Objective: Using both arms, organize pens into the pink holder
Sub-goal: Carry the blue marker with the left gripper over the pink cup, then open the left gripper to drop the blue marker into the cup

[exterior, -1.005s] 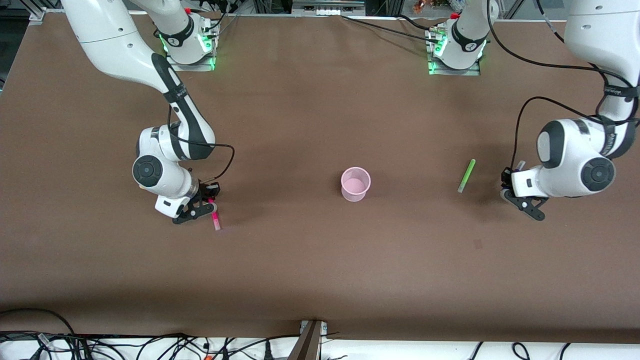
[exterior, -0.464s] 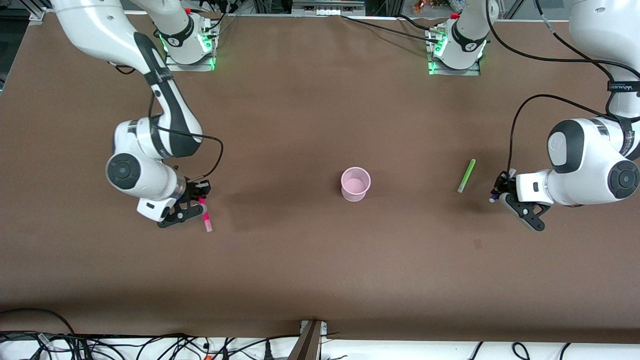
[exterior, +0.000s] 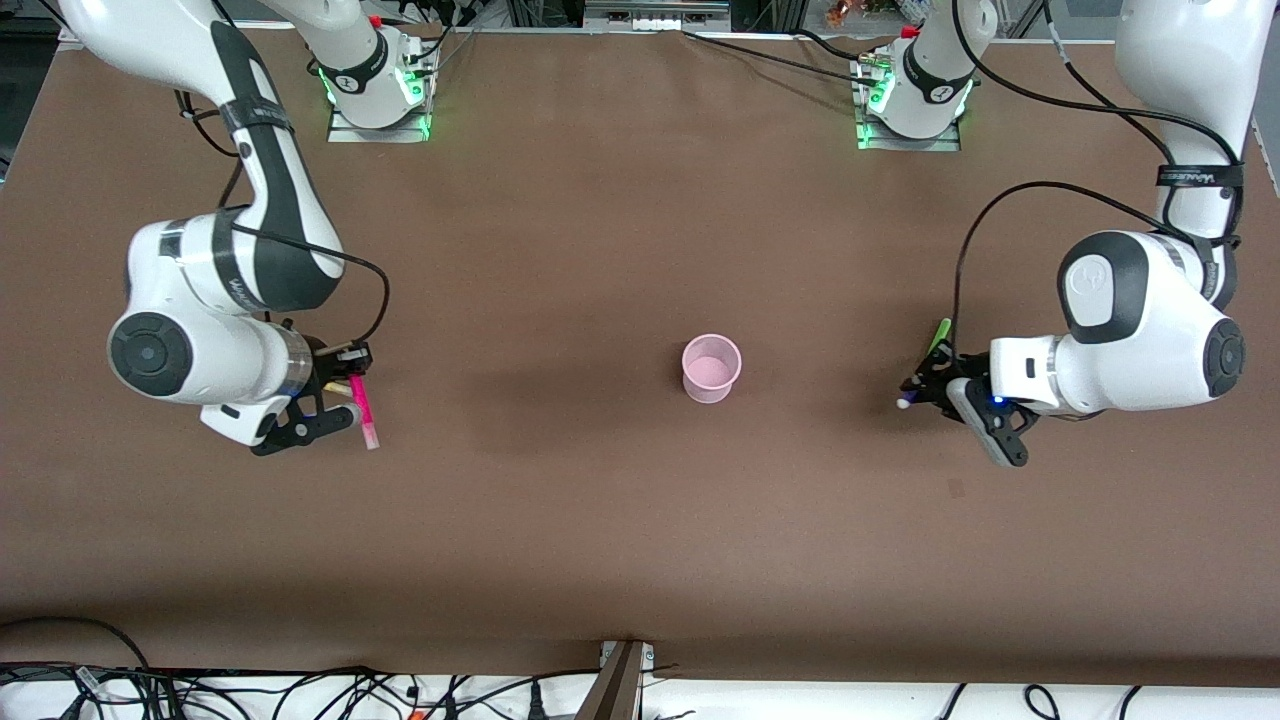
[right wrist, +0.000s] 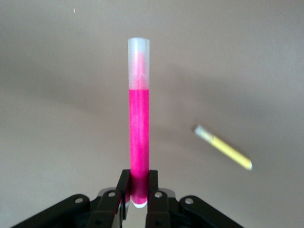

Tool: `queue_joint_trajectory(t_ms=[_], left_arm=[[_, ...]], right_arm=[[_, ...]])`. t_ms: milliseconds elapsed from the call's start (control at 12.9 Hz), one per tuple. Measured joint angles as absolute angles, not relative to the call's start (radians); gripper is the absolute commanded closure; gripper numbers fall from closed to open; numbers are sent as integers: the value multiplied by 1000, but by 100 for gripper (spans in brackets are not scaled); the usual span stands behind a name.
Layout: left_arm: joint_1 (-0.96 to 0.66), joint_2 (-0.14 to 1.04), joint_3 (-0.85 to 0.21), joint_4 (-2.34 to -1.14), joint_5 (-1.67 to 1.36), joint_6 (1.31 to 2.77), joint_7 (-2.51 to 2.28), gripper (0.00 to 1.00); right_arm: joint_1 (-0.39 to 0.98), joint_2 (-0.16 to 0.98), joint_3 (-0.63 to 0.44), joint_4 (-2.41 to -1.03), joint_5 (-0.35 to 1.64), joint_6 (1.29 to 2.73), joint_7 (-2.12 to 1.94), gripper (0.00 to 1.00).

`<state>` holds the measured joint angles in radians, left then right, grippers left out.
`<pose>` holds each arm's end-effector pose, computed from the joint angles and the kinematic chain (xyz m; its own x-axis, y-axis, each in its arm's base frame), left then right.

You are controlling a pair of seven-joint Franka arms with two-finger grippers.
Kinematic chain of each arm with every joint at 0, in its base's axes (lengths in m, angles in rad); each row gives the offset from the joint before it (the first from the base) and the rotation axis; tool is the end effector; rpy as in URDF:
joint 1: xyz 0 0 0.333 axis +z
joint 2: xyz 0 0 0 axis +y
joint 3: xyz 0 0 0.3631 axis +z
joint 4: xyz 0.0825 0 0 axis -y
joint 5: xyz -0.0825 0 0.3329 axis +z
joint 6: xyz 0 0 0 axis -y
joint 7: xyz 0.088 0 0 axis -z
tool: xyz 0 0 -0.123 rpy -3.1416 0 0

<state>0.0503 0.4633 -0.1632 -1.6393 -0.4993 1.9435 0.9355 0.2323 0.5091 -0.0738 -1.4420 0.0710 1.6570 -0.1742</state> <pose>0.6308 -0.0954 0.4026 0.7072 -0.6564 0.2627 -0.6921 -0.5668 0.4468 0.6265 0.1176 0.4203 0.9079 0.3130 -0.2790 0.3030 -0.9497 -0.0796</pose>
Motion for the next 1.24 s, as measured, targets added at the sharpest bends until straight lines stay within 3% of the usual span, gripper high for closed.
queue_joint_trajectory(t_ms=[309, 851, 1082, 1160, 1237], left_arm=[[42, 477, -294, -1630, -688, 1940, 1042, 100], [-19, 623, -352, -1656, -1102, 2122, 1624, 100], [-36, 669, -355, -1665, -1144, 2160, 1749, 100], [-36, 673, -355, -1665, -1144, 2160, 1757, 20], [-36, 673, -355, -1665, -1144, 2160, 1759, 0]], right_arm=[[226, 499, -160, -1382, 71, 1450, -177, 100], [230, 500, -162, -1376, 149, 1355, -97, 100], [230, 500, -161, -1375, 170, 1331, -54, 100], [232, 500, -161, -1375, 173, 1326, -36, 100], [235, 500, -159, -1375, 174, 1321, -18, 100]])
